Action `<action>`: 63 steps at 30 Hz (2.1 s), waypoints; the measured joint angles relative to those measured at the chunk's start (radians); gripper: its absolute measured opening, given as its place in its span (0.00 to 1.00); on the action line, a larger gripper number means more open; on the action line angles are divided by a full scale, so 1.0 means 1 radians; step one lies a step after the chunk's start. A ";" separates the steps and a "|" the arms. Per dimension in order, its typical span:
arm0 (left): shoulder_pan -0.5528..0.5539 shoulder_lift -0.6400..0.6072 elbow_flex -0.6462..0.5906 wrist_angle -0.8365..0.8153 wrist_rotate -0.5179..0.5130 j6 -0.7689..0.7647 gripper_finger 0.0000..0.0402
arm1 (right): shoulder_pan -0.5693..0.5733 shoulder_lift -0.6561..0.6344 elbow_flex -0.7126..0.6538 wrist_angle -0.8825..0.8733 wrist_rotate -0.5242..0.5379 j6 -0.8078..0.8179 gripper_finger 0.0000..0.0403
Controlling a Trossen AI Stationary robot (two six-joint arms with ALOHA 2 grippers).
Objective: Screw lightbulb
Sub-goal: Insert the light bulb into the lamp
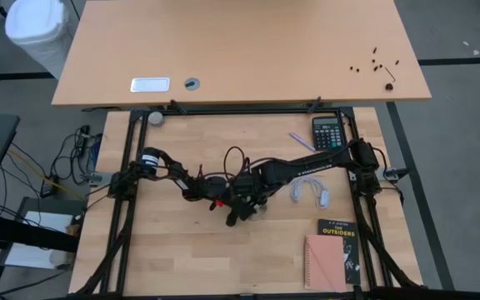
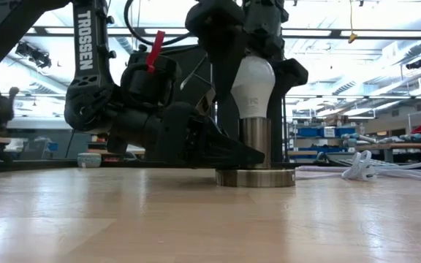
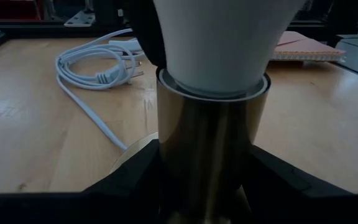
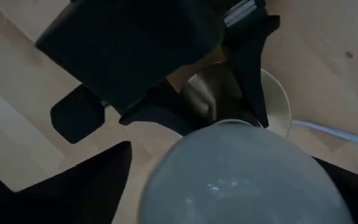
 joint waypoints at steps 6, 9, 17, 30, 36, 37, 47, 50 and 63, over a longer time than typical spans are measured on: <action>0.000 0.000 0.000 0.000 0.006 0.001 0.49 | -0.019 -0.005 0.052 -0.102 0.039 -0.026 0.99; -0.001 0.000 0.000 0.001 0.007 0.002 0.49 | -0.023 -0.008 0.096 -0.149 0.069 -0.051 0.98; -0.002 0.000 0.000 0.001 0.007 0.002 0.49 | -0.038 -0.008 0.180 -0.223 0.089 -0.140 0.98; -0.002 0.000 -0.001 0.001 0.007 -0.003 0.49 | -0.048 -0.007 0.312 -0.271 0.122 -0.758 0.98; -0.003 0.000 -0.001 0.001 0.006 -0.004 0.49 | 0.002 -0.007 0.406 -0.425 0.163 -0.985 0.98; -0.003 0.000 -0.001 0.001 0.006 -0.004 0.49 | 0.012 -0.007 0.410 -0.448 0.169 -0.998 0.98; -0.004 0.000 -0.001 0.001 0.006 -0.001 0.49 | 0.147 -0.063 0.261 -0.451 0.317 -0.690 0.88; -0.005 0.000 -0.001 0.001 0.006 0.000 0.49 | 0.214 -0.102 0.156 -0.403 0.394 -0.559 0.85; -0.005 0.000 -0.001 0.001 0.006 0.011 0.49 | 0.407 -0.280 -0.452 0.235 0.741 -0.092 0.84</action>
